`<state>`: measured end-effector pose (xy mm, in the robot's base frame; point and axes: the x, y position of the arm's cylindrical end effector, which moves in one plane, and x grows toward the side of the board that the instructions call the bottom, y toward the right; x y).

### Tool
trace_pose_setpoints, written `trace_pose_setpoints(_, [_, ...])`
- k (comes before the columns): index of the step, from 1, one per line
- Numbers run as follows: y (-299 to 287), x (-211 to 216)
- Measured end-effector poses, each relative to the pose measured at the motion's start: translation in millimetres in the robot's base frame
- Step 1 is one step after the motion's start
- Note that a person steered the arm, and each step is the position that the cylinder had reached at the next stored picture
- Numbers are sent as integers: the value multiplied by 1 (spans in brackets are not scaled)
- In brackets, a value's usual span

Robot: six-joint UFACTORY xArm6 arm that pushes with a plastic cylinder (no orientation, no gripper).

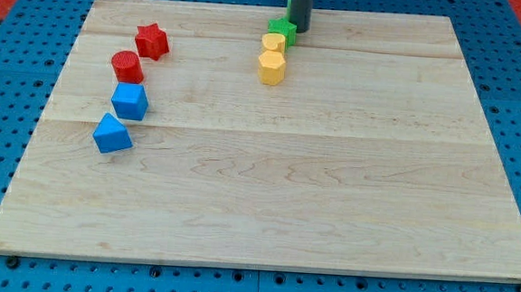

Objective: Push the green star to the top left side of the yellow heart

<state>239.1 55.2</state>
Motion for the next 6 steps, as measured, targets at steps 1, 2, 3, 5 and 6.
trace_pose_setpoints(1, [25, 2])
trace_pose_setpoints(2, [13, 12])
trace_pose_setpoints(3, [-17, 23])
trace_pose_setpoints(5, [-91, -7])
trace_pose_setpoints(6, [-75, -21])
